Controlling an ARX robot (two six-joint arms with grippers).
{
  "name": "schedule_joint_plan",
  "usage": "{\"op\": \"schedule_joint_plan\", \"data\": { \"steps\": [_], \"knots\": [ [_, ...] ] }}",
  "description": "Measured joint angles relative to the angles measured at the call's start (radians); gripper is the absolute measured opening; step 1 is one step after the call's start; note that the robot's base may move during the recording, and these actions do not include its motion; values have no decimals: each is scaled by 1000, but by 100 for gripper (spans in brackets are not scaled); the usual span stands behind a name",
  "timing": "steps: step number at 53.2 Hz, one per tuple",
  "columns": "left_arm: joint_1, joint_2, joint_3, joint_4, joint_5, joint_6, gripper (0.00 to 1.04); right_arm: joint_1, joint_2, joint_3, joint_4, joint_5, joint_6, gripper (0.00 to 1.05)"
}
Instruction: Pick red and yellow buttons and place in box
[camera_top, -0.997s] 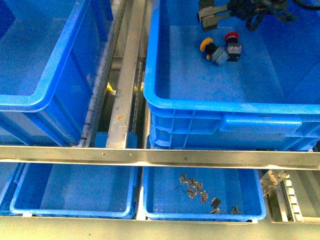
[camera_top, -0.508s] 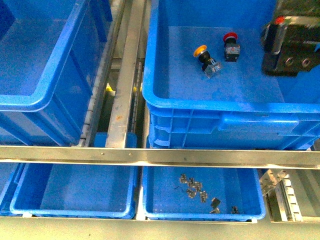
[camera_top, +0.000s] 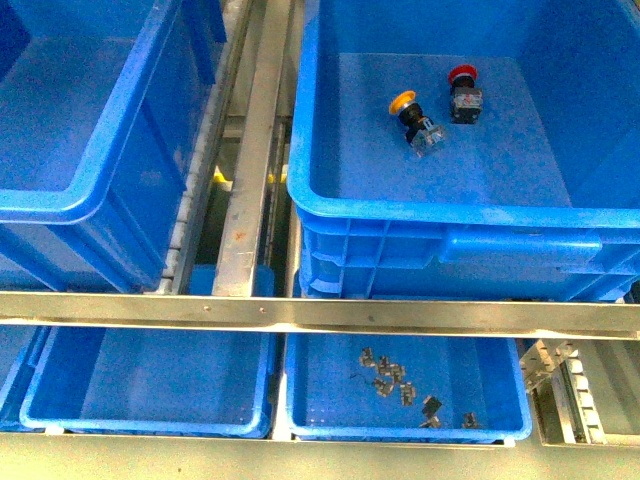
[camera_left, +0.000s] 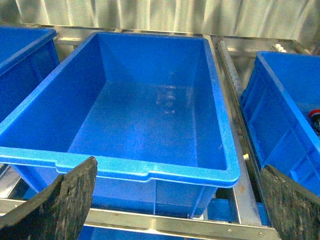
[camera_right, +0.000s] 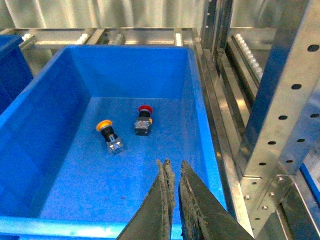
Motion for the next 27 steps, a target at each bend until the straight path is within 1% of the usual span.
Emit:
{"op": "schedule_joint_plan", "data": {
  "steps": [5, 8, 11, 22, 25, 27],
  "knots": [
    [0, 0, 0, 0, 0, 0, 97, -33, -61, -22, -42, -29, 0, 3],
    [0, 0, 0, 0, 0, 0, 97, -53, -73, -50, -10, -47, 0, 3],
    [0, 0, 0, 0, 0, 0, 97, -69, -92, -69, -16, -61, 0, 3],
    [0, 0, 0, 0, 0, 0, 97, -120, -247, -77, -153, -112, -1, 3],
    [0, 0, 0, 0, 0, 0, 97, -172, -294, -78, -195, -189, -2, 3],
    [0, 0, 0, 0, 0, 0, 97, -195, -315, -78, -215, -205, -2, 3]
  ]
}}
